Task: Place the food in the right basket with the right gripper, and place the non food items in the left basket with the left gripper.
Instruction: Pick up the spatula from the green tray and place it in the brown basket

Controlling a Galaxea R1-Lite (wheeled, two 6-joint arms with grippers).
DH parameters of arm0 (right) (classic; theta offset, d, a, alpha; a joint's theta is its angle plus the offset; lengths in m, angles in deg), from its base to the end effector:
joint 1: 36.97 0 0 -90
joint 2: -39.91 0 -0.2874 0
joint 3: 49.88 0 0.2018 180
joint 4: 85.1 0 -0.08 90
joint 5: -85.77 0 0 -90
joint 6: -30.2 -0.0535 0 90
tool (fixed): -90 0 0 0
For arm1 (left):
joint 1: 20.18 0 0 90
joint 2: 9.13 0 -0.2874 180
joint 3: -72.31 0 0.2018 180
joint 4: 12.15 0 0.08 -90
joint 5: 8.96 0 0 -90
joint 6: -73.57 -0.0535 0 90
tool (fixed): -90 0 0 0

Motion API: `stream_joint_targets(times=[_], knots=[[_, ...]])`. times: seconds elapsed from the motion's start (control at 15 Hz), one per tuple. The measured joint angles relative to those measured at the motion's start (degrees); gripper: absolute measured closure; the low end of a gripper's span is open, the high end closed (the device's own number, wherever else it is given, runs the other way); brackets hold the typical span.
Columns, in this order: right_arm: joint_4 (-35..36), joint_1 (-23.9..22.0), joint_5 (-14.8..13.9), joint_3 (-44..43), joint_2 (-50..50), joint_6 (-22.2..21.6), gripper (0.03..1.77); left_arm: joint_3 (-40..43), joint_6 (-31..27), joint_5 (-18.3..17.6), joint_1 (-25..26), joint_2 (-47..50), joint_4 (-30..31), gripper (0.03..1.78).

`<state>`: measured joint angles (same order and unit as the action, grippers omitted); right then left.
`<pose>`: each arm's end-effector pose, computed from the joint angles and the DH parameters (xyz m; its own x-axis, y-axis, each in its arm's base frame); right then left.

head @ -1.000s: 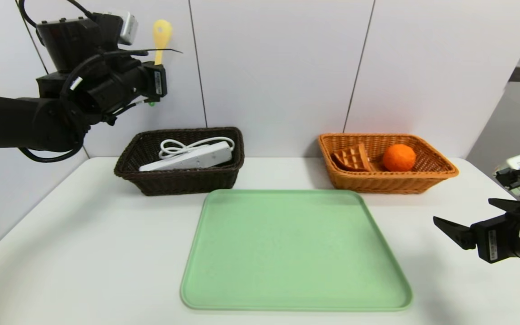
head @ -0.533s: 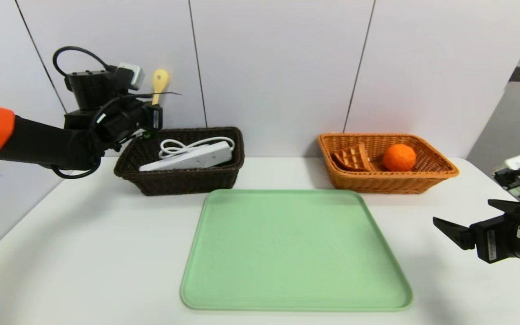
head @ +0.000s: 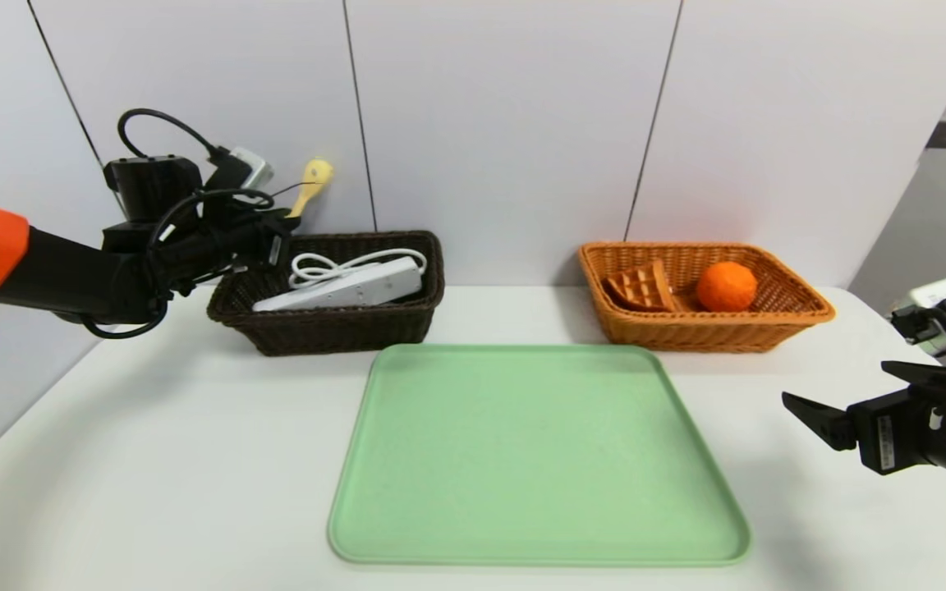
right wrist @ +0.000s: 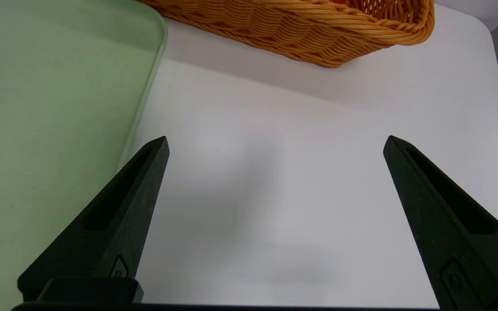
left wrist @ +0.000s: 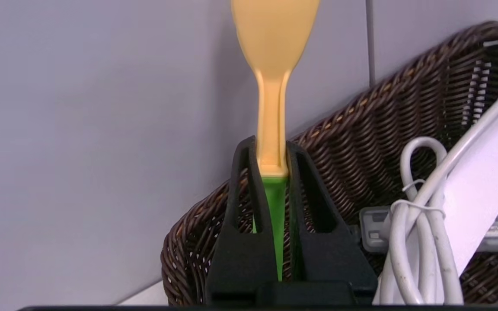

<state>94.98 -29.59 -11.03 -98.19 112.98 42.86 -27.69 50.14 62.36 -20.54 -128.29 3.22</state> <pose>0.2195 0.0220 0.1348 0.9100 -0.0015 -0.4146 -0.1111 0.9625 -0.2474 0.4609 -0.0200 0.1761 0.9432 -0.3262 -0.0626 0.3250 0.8672 0.3773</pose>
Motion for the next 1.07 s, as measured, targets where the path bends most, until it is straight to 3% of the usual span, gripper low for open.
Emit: stream_joint_targets(times=[0.33,0.6,1.07], knots=[[0.21,0.00,0.06,-0.46,1.32,0.00,0.09,-0.20,-3.74,-1.48,0.17,-1.65,0.45,1.66],[2.12,-0.02,0.00,-0.72,2.40,0.06,0.09,-0.24,-4.02,-1.44,0.15,-3.44,3.84,1.66],[2.52,0.15,0.05,-1.66,3.61,0.23,0.09,0.00,-4.01,-1.02,0.17,-4.44,4.08,1.66]])
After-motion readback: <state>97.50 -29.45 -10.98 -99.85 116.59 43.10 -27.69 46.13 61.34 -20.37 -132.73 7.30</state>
